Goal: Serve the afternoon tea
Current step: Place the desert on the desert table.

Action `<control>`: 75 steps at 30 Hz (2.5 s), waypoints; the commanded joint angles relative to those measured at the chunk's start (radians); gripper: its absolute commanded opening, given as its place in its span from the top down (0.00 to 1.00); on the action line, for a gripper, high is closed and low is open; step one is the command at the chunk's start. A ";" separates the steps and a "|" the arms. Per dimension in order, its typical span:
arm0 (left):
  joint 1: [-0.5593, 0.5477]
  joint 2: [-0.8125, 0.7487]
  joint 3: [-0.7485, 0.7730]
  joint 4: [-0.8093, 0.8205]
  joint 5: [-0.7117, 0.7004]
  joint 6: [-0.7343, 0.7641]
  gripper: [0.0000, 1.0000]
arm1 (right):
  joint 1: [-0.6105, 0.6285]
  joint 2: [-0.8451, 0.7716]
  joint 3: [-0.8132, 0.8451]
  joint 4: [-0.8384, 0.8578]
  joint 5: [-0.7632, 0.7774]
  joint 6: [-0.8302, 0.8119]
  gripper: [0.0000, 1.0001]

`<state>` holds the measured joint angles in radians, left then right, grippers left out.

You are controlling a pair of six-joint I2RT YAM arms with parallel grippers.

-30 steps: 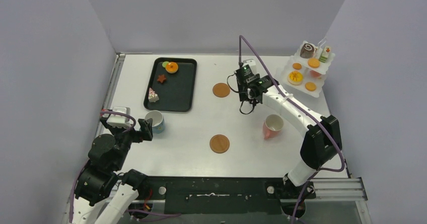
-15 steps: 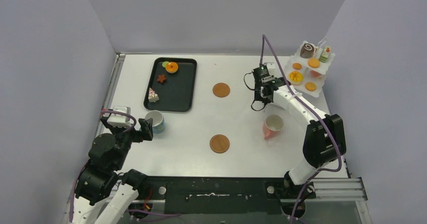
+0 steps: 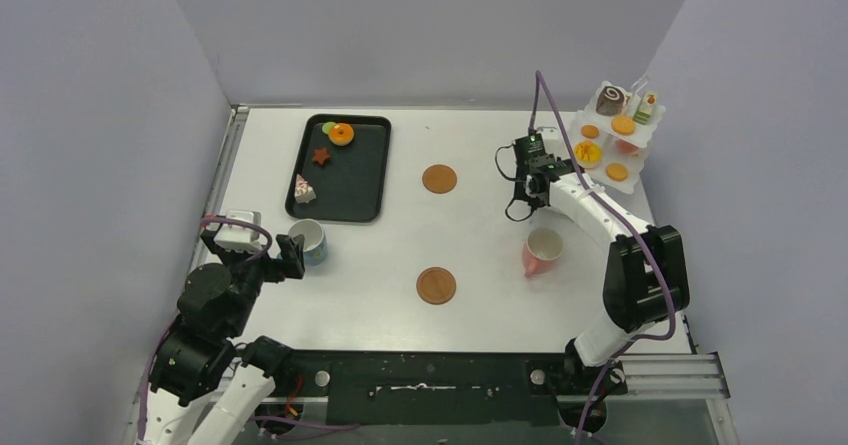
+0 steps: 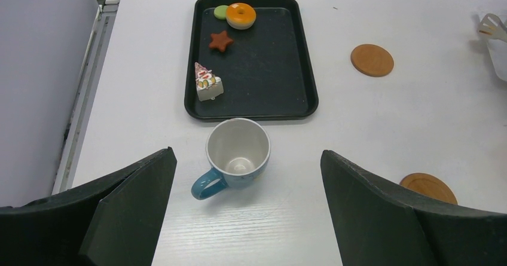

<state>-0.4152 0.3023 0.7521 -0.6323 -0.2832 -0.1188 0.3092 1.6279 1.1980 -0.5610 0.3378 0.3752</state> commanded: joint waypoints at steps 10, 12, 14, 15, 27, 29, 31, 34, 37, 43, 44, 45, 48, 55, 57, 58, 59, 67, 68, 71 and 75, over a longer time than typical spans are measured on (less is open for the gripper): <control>0.009 0.018 0.009 0.054 0.013 0.008 0.10 | -0.052 0.013 -0.010 0.139 0.059 -0.007 0.63; 0.008 0.020 0.010 0.054 0.013 0.008 0.10 | -0.062 0.023 -0.007 0.142 0.061 -0.009 0.63; 0.009 0.021 0.010 0.054 0.015 0.008 0.10 | -0.071 0.029 -0.007 0.148 0.061 -0.008 0.63; 0.009 0.021 0.010 0.054 0.015 0.009 0.10 | -0.075 0.032 -0.005 0.150 0.062 -0.008 0.63; 0.010 0.026 0.009 0.055 0.017 0.010 0.10 | -0.114 0.062 -0.001 0.153 0.095 -0.003 0.62; 0.011 0.025 0.010 0.054 0.017 0.010 0.10 | -0.118 0.066 0.000 0.148 0.095 -0.004 0.62; 0.012 0.026 0.010 0.055 0.018 0.010 0.10 | -0.119 0.071 0.008 0.136 0.098 -0.005 0.60; 0.012 0.026 0.010 0.055 0.018 0.010 0.10 | -0.118 0.070 0.016 0.120 0.099 -0.004 0.56; 0.012 0.026 0.010 0.055 0.018 0.010 0.10 | -0.119 0.061 0.019 0.108 0.087 -0.003 0.55; 0.012 0.023 0.010 0.054 0.019 0.010 0.10 | -0.116 0.040 0.027 0.078 0.064 -0.001 0.55; 0.012 0.023 0.009 0.054 0.019 0.010 0.10 | -0.112 0.035 0.028 0.074 0.061 -0.001 0.55; 0.012 0.023 0.010 0.054 0.019 0.010 0.10 | -0.111 0.029 0.030 0.068 0.058 -0.001 0.55; 0.012 0.021 0.010 0.054 0.019 0.010 0.10 | -0.102 0.008 0.033 0.055 0.052 -0.002 0.55; 0.012 0.020 0.010 0.054 0.020 0.010 0.10 | -0.065 -0.025 0.067 0.023 0.016 -0.005 0.56; 0.012 0.021 0.010 0.053 0.019 0.010 0.10 | -0.042 -0.033 0.075 0.020 -0.003 -0.011 0.56; 0.012 0.021 0.009 0.052 0.019 0.010 0.10 | -0.027 -0.036 0.081 0.019 -0.008 -0.016 0.56; 0.012 0.021 0.009 0.052 0.019 0.010 0.10 | -0.012 -0.042 0.086 0.019 -0.014 -0.019 0.56; 0.013 0.020 0.010 0.052 0.015 0.010 0.10 | 0.119 -0.054 0.137 0.048 -0.152 -0.081 0.56; 0.013 0.020 0.009 0.052 0.014 0.010 0.10 | 0.134 -0.058 0.135 0.069 -0.176 -0.090 0.56; 0.014 0.023 0.011 0.051 0.012 0.010 0.10 | 0.175 -0.070 0.123 0.146 -0.263 -0.119 0.56; 0.018 0.020 0.011 0.051 0.008 0.010 0.10 | 0.234 -0.056 0.133 0.233 -0.369 -0.173 0.56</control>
<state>-0.4080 0.3183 0.7521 -0.6323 -0.2798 -0.1184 0.4988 1.6199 1.2865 -0.4931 0.0982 0.2710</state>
